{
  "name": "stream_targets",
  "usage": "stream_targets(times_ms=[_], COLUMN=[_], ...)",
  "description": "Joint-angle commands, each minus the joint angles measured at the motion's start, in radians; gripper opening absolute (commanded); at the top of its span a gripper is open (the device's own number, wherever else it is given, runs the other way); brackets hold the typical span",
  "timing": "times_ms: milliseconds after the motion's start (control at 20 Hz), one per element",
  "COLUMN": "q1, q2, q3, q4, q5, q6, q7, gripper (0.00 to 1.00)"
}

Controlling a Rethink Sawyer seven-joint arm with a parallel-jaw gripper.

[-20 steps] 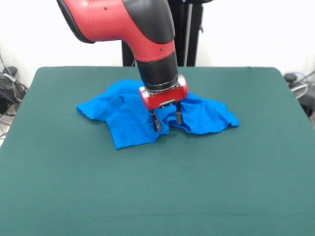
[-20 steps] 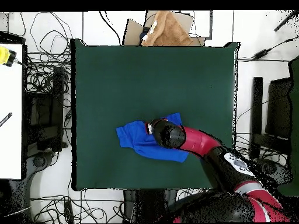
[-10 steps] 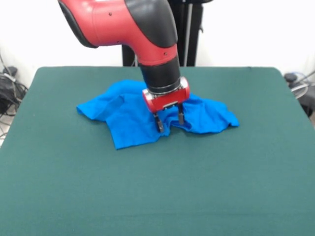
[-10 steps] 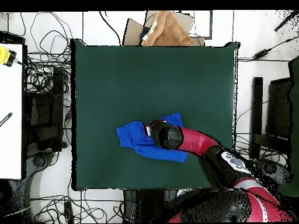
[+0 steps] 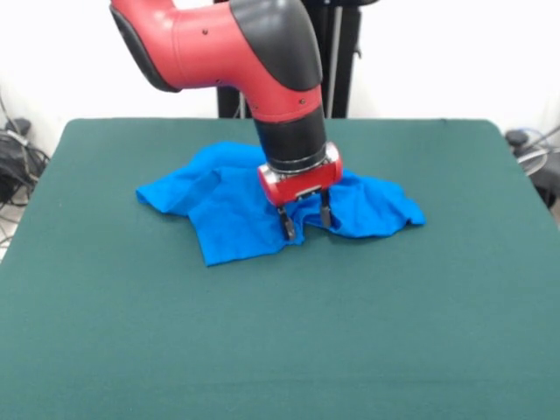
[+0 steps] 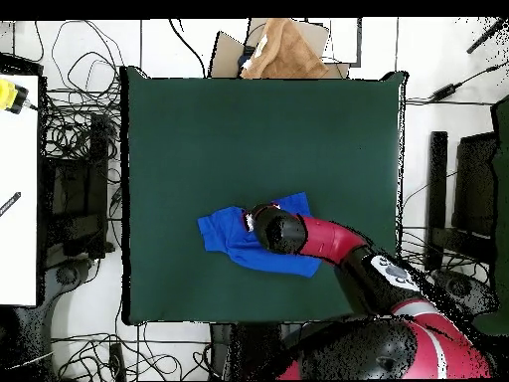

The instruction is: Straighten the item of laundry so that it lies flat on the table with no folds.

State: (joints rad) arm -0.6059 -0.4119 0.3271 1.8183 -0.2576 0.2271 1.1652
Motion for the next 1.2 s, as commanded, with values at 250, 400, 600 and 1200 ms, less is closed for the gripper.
stream_targets(times_ms=[250, 400, 600, 1200], q1=[0.034, 0.032, 0.038, 0.081], q2=[0.152, 0.151, 0.142, 0.09], q3=[0.031, 0.033, 0.027, -0.005], q4=[-0.091, -0.088, -0.082, -0.073], q5=[-0.062, -0.061, -0.054, -0.015], q6=[-0.094, -0.096, -0.095, -0.046], q7=[0.11, 0.111, 0.119, 0.155], gripper=[1.0, 0.0, 0.0, 0.0])
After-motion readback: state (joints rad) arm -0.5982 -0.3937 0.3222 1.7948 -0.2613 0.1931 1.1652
